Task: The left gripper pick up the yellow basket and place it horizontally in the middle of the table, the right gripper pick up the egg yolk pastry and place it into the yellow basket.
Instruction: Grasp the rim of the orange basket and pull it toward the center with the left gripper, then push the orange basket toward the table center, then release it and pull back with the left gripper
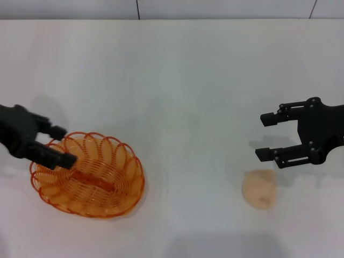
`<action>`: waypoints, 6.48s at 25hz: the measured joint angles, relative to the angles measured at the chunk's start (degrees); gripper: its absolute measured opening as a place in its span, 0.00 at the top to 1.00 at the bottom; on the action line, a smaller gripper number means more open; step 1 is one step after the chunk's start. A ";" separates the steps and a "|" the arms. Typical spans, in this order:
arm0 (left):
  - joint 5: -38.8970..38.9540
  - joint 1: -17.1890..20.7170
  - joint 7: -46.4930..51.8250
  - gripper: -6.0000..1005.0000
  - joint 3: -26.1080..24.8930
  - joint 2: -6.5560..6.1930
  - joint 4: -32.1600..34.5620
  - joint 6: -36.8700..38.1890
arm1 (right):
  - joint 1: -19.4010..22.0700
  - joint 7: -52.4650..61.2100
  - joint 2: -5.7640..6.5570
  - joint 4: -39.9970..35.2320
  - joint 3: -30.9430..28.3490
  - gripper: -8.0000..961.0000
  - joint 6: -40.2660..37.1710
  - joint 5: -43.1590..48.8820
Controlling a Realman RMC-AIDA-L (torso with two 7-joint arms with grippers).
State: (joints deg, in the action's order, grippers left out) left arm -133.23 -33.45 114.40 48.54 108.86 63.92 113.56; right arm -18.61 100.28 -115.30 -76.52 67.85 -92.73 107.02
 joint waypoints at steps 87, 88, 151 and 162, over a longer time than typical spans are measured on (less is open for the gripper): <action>-23.14 -3.37 21.71 0.55 -0.67 4.95 -8.22 -14.85 | 0.26 0.79 0.08 0.58 1.14 0.23 -0.01 -0.76; -23.14 -3.39 21.71 0.55 -0.65 4.95 -8.26 -14.86 | 0.28 0.79 0.08 0.59 1.14 0.23 -0.01 -0.77; -14.44 -6.29 35.48 0.92 -4.78 4.41 -7.71 -18.69 | 0.31 0.38 0.07 0.78 0.70 0.23 -0.05 -1.49; -12.75 -7.09 43.60 0.92 -4.84 4.96 -8.47 -21.24 | -0.04 0.35 0.08 0.03 1.11 0.23 -0.59 -2.87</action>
State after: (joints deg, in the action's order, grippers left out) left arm -145.97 -40.54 158.01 43.70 113.83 55.45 92.32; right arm -18.65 100.63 -115.22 -76.50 68.97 -93.32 104.15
